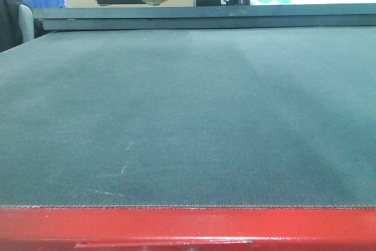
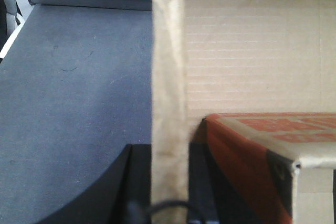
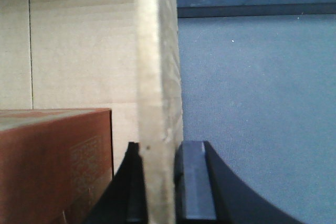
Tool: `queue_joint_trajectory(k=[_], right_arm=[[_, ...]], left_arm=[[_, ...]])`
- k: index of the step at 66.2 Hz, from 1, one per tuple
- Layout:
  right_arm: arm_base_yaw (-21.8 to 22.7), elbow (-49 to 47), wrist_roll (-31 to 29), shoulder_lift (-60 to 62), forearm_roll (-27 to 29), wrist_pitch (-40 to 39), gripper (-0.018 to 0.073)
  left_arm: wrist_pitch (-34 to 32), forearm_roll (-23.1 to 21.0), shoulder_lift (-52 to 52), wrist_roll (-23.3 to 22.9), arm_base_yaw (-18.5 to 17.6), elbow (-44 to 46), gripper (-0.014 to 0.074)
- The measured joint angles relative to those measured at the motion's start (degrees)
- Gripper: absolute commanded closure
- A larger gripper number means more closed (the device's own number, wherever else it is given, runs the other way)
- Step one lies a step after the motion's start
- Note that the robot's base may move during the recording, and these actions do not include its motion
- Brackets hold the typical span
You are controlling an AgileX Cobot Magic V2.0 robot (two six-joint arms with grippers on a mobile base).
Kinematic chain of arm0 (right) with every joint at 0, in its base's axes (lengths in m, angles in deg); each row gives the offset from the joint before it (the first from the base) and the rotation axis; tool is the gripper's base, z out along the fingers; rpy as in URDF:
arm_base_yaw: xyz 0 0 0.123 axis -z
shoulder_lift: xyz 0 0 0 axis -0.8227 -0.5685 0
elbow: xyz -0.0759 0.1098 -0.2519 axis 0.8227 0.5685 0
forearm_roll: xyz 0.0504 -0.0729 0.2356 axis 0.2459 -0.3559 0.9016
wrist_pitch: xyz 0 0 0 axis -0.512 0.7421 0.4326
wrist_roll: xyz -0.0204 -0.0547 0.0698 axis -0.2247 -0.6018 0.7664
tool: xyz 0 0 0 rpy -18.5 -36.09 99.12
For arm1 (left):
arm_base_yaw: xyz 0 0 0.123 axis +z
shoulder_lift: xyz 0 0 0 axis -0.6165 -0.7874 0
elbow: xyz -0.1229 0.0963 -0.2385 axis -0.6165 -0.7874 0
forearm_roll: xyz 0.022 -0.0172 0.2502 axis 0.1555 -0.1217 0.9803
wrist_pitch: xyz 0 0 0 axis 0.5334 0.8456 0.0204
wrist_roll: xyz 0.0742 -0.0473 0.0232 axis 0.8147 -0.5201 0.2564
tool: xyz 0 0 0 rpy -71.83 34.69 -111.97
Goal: Stack two boxes on right shelf middle
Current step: 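Lift the two stacked boxes off the bench with both grippers, then carry the held boxes while driving to the steel shelf with blue bins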
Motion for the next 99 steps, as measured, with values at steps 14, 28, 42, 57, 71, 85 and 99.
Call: queue_joint_trajectory(k=[14,28,42,57,71,85,99], right_arm=[[0.0,0.0,0.2,0.0,0.1,0.7,0.0718],[0.0,0.0,0.4,0.0,0.1,0.7,0.0718],[0.0,0.0,0.4,0.0,0.1,0.7,0.0718],[0.0,0.0,0.4,0.0,0.1,0.6,0.0718],[0.0,0.0,0.4,0.0,0.1,0.6,0.0718],[0.0,0.0,0.4,0.0,0.1,0.5,0.0721],[0.0,0.0,0.5,0.0,0.1,0.5,0.0721]], left_arm=[[0.0,0.0,0.0,0.0,-0.1,0.0,0.0707],[0.0,0.1,0.0,0.0,-0.1,0.0,0.0707],[-0.1,0.1,0.0,0.0,-0.1,0.0,0.0707],[-0.1,0.1,0.0,0.0,-0.1,0.0,0.0707],[-0.1,0.1,0.0,0.0,-0.1,0.0,0.0707],[-0.1,0.1,0.0,0.0,-0.1,0.0,0.0707],[-0.3,0.2,-0.6,0.0,-0.1,0.0,0.0707]])
